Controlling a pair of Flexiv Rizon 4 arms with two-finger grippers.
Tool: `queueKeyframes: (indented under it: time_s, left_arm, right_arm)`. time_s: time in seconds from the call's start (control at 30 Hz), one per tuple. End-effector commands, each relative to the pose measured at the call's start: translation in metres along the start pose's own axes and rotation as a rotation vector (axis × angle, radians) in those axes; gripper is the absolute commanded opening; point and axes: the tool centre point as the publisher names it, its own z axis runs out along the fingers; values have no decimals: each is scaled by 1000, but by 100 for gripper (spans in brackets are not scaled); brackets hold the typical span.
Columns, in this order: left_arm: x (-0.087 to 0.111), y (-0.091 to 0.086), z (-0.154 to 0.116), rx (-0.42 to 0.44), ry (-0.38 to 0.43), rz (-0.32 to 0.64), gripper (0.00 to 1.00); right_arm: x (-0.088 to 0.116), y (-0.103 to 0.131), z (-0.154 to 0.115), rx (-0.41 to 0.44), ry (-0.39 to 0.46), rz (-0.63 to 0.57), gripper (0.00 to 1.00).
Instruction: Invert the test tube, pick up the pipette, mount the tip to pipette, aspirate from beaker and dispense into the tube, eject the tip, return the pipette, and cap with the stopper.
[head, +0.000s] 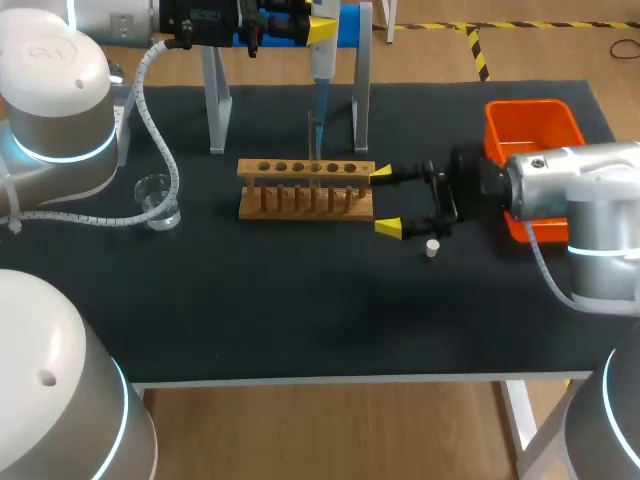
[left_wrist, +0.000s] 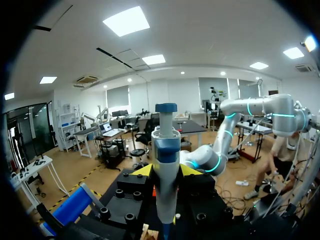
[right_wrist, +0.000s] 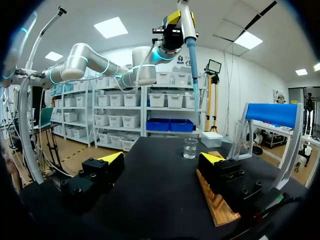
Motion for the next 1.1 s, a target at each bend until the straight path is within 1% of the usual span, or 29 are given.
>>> queueKeyframes:
  time_s: [0.03,0.93,1.1]
  left_arm:
    - [0,0,0,2,-1,1,0]
    - [0,0,0,2,-1,1,0]
    - [-6,9,-23,-16,-24,6,0]
  right_arm:
    - [1,1,-1,3,0,0,100]
    - [1,1,-1,3,0,0,100]
    - [1,1,-1,3,0,0,100]
